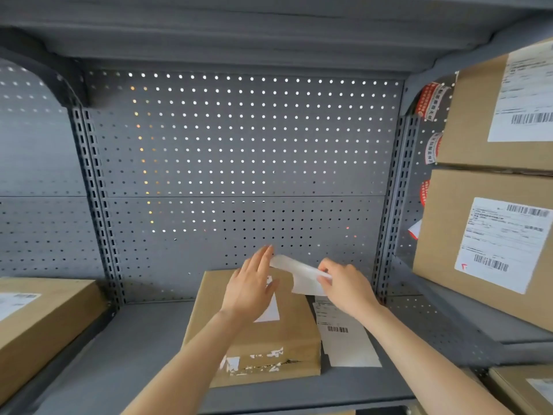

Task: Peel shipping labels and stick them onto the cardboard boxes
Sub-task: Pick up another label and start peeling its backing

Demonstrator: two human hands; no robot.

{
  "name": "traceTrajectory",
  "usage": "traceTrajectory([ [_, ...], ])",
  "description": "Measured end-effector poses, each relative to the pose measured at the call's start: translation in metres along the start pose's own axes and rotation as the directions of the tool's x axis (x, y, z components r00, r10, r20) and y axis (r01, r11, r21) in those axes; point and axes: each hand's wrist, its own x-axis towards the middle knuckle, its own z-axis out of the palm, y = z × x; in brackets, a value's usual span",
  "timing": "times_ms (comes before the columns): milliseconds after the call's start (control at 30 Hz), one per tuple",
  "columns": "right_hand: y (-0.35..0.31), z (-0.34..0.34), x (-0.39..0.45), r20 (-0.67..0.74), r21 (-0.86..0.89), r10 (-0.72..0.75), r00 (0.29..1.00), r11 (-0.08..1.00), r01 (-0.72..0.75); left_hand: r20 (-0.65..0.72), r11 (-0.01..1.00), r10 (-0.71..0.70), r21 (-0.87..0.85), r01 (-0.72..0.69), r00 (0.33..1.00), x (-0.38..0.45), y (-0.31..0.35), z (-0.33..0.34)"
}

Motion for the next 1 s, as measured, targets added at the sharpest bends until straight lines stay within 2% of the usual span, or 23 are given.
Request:
traceTrajectory([
  [233,-0.059,0.026,0.007,0.052,0.134,-0.234,0.971,0.965,0.226,-0.054,0.990,-0.022,0.139,0.030,0.998,-0.030,-0.044,-0.027],
  [367,-0.095,0.035,0.008,0.031,0.168,-0.333,0.943,0.931,0.323,-0.136,0.982,-0.034,0.179,0.059,0.990,-0.054,-0.072,-0.042],
  [667,-0.199,0.063,0.003,0.036,0.345,-0.499,0.866,0.819,0.458,-0.303,0.922,-0.181,0.278,0.269,0.936,-0.133,-0.136,-0.096],
  [800,-0.255,0.078,-0.010,0.036,0.422,-0.572,0.819,0.752,0.506,-0.351,0.884,-0.285,0.263,0.386,0.892,-0.183,-0.158,-0.122],
  [1000,-0.340,0.100,-0.049,0.048,0.543,-0.721,0.691,0.600,0.588,-0.423,0.789,-0.446,0.230,0.569,0.789,-0.272,-0.180,-0.157],
])
